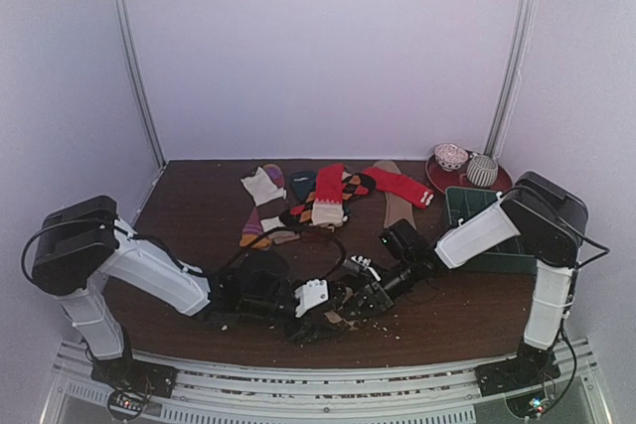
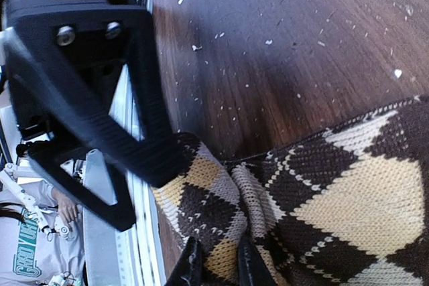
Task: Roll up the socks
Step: Roll a pair of socks at the center of the board.
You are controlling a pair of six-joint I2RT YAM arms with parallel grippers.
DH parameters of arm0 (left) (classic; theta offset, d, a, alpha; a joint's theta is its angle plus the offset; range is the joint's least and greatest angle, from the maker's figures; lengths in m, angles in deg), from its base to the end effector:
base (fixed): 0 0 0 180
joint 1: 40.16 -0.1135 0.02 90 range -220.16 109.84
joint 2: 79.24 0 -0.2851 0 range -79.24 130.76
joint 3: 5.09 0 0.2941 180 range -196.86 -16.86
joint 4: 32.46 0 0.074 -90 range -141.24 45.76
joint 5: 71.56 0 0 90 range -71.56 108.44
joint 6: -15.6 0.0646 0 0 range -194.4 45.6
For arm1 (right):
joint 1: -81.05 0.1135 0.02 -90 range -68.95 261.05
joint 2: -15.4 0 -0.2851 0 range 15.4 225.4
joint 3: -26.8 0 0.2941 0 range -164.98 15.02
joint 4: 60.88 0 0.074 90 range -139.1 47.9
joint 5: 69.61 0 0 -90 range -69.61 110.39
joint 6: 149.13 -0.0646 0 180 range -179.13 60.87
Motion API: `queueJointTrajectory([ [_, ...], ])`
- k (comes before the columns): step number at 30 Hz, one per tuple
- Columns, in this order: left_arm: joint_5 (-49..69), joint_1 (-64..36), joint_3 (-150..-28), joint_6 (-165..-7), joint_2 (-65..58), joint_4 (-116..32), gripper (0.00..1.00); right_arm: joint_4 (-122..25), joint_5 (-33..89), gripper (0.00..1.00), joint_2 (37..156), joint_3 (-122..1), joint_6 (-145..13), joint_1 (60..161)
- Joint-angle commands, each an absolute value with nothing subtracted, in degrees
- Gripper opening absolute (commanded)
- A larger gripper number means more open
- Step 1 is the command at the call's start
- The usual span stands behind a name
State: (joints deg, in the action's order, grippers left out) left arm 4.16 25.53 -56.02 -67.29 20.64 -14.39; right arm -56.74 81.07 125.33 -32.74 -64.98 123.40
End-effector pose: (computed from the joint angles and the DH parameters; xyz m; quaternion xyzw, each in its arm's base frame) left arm 0.1416 -0.3522 0.1025 0.5615 0.6583 -0.3338 0.3740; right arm 0.2325 0.2882 0.0689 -0.4036 0.7325 0.5465 0.0435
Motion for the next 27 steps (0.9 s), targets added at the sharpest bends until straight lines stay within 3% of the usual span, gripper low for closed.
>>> queueJointTrajectory([
  [1,7.2,25.5,-55.5,-65.6,22.3,-11.8,0.65,-42.4,73.9,0.12,129.4,-29.2,-63.6,123.3],
  [8,8.4,25.5,-56.0,-66.1,24.9,-9.8,0.44,-43.6,73.7,0.12,129.4,-28.9,-65.0,123.3],
  [16,6.5,25.5,-57.0,-67.0,27.1,-9.1,0.32,-43.7,73.6,0.12,129.7,-29.2,-65.6,123.3],
  [19,5.5,25.5,-57.9,-67.0,28.2,-10.6,0.21,-43.3,73.2,0.13,129.8,-29.4,-65.7,123.4],
  [22,4.1,25.5,-58.6,-67.6,29.0,-12.2,0.01,-43.1,73.1,0.13,129.8,-30.0,-65.7,123.3],
  [27,4.5,25.5,-58.8,-72.7,30.2,-14.3,0.00,-45.0,72.8,0.14,125.5,-30.0,-66.4,123.3],
])
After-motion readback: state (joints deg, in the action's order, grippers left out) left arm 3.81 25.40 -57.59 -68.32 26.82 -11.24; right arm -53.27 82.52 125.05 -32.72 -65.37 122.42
